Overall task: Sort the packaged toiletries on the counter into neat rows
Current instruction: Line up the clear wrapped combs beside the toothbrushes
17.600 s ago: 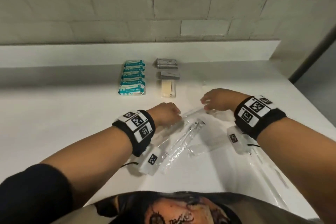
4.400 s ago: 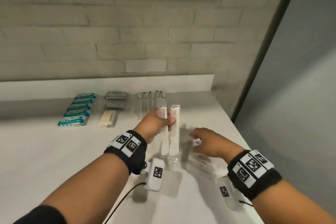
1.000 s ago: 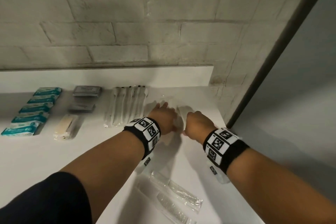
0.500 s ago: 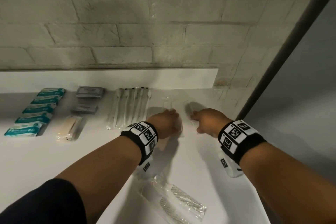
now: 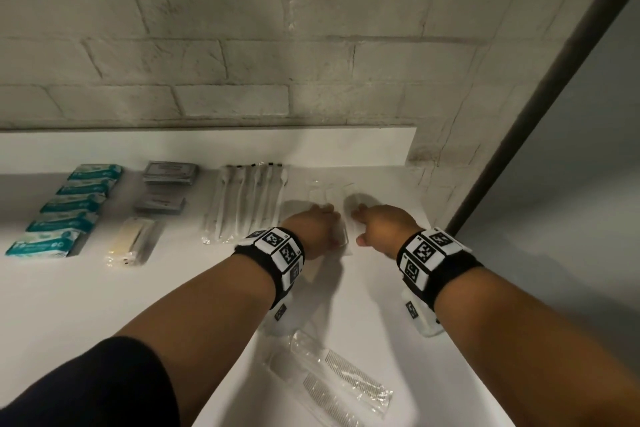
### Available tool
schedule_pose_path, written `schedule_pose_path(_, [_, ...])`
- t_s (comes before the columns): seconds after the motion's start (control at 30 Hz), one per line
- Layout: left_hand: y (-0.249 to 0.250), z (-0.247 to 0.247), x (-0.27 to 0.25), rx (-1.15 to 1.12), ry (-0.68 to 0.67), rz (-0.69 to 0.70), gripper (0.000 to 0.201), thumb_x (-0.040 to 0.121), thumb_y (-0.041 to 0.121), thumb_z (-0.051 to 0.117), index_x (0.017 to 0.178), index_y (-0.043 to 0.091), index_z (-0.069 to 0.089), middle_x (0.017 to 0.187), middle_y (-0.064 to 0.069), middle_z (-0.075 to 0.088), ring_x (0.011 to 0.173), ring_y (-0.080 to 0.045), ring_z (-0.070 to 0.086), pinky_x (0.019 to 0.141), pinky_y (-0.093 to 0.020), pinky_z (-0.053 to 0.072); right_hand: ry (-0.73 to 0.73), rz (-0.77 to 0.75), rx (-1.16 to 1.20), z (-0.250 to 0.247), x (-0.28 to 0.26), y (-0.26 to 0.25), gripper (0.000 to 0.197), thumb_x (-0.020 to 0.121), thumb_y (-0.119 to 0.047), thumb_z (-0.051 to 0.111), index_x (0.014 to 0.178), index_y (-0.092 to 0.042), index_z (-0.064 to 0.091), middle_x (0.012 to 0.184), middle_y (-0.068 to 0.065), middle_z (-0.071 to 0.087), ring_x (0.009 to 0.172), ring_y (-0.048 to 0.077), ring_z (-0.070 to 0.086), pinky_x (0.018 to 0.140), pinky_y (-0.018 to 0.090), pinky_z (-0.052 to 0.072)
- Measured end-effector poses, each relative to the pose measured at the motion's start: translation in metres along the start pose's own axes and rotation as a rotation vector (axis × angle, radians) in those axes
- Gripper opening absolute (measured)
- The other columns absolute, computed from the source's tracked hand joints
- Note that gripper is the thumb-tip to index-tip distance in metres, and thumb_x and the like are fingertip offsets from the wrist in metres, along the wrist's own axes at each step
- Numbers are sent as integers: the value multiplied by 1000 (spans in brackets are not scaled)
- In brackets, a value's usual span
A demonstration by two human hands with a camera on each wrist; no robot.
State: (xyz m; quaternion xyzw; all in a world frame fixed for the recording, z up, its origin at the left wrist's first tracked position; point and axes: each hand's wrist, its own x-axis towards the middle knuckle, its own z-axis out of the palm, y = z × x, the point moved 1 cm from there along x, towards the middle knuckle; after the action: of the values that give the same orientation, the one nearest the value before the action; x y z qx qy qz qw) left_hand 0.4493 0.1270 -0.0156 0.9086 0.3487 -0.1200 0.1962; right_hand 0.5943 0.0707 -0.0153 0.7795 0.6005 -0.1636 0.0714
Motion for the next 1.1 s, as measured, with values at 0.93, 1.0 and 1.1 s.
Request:
schedule_pose_path(0.93, [-3,4,-1,57,43,-17,62,95,39,47,149,13,28,160,-7,18,147,-22,17,119,-35,18,-82,-446,-74,10,-118,-43,30,91,-11,51,115,-27,61,116,-1,57,107,22,53,75,29,32])
schedule_pose_path(1.0, [1,0,-2,64,43,-8,57,93,34,51,143,10,38,155,-10,30,143,-26,29,116,-39,27,-54,-415,-276,-7,-109,-31,25,92,-19,51,114,-26,61,116,0,56,113,23,46,89,37,34])
schedule_pose_path(1.1, [5,-2,-3,117,67,-25,63,91,41,55,145,14,37,155,-7,30,143,-26,27,115,-41,27,-38,-313,-485,-22,-90,-12,27,91,-12,49,113,-22,62,123,6,50,124,29,36,111,62,16])
